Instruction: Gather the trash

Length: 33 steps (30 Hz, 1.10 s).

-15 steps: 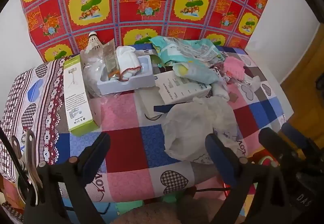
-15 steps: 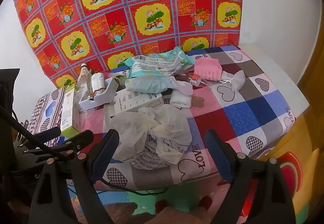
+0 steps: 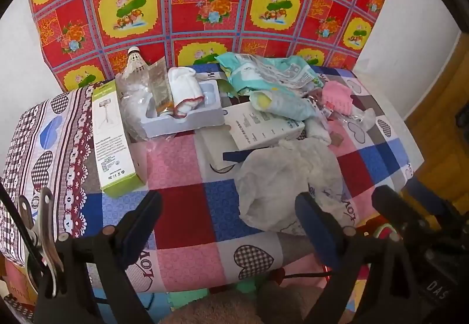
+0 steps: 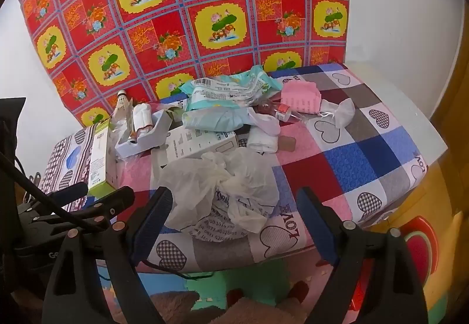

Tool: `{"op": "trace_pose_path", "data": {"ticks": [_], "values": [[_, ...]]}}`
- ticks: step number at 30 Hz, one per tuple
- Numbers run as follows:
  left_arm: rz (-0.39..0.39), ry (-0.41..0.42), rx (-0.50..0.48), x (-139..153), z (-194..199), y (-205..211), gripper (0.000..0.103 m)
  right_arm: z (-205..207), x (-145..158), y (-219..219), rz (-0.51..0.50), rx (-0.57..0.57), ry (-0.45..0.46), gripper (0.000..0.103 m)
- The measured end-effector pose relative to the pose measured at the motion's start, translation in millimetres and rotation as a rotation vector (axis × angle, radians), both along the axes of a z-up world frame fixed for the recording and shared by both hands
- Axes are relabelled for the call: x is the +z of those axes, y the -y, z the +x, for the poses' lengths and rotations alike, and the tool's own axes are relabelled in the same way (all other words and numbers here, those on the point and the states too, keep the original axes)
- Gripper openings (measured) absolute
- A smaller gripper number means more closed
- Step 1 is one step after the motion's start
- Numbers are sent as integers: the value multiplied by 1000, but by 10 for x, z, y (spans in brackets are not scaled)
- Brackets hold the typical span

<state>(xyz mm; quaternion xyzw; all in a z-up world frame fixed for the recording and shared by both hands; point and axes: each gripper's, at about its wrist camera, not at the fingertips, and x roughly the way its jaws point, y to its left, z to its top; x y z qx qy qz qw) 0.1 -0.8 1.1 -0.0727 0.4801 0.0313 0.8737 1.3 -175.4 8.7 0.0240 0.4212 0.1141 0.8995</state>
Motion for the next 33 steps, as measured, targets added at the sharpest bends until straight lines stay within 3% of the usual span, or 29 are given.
{"op": "trace_pose_path", "data": {"ticks": [33], "values": [[4, 9, -19, 53, -43, 7, 95, -34, 18, 7, 0, -2, 4, 89]]}}
